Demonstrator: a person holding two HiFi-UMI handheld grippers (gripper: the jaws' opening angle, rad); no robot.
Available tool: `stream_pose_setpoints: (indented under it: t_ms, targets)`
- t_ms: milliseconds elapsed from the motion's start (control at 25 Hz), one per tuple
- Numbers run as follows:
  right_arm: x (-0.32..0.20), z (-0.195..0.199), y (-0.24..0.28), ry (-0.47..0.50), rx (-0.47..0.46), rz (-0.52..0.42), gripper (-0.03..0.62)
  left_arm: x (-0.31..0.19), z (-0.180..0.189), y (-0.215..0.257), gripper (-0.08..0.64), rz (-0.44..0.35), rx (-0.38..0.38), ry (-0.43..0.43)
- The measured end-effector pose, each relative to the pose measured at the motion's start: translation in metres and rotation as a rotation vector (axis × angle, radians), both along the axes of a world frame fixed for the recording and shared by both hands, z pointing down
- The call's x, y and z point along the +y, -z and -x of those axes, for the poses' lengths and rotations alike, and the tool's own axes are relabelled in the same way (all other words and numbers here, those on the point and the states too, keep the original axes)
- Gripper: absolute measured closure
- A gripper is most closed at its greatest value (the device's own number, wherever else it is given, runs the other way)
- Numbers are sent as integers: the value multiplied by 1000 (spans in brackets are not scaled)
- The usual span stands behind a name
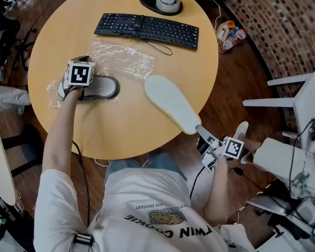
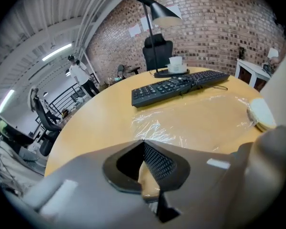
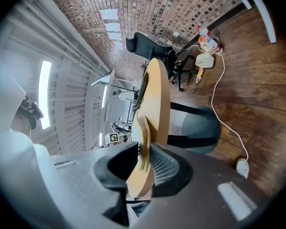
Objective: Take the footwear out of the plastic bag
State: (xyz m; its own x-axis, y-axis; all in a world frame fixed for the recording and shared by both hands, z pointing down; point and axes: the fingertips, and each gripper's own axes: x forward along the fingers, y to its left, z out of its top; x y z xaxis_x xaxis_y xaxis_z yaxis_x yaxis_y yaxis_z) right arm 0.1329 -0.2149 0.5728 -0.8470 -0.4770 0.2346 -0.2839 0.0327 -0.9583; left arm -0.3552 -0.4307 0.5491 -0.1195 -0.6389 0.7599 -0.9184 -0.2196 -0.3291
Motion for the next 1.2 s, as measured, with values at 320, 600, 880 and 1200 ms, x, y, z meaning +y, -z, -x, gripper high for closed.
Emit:
stream_pose_setpoints:
  t_ms: [320, 600, 880, 1200]
  targets:
    - [-9, 27, 8, 54, 58, -108, 452, 49, -41, 77, 552, -220, 261, 47]
    - [-11, 35, -4, 96, 210, -106, 404, 124, -110, 107, 552, -320, 446, 8]
    - [-5, 34, -5, 110, 429, -170, 368, 202, -154, 114, 552, -380, 527, -24]
    - [22, 13, 13, 2, 566, -244, 368, 295, -194, 110, 554, -381, 612, 12]
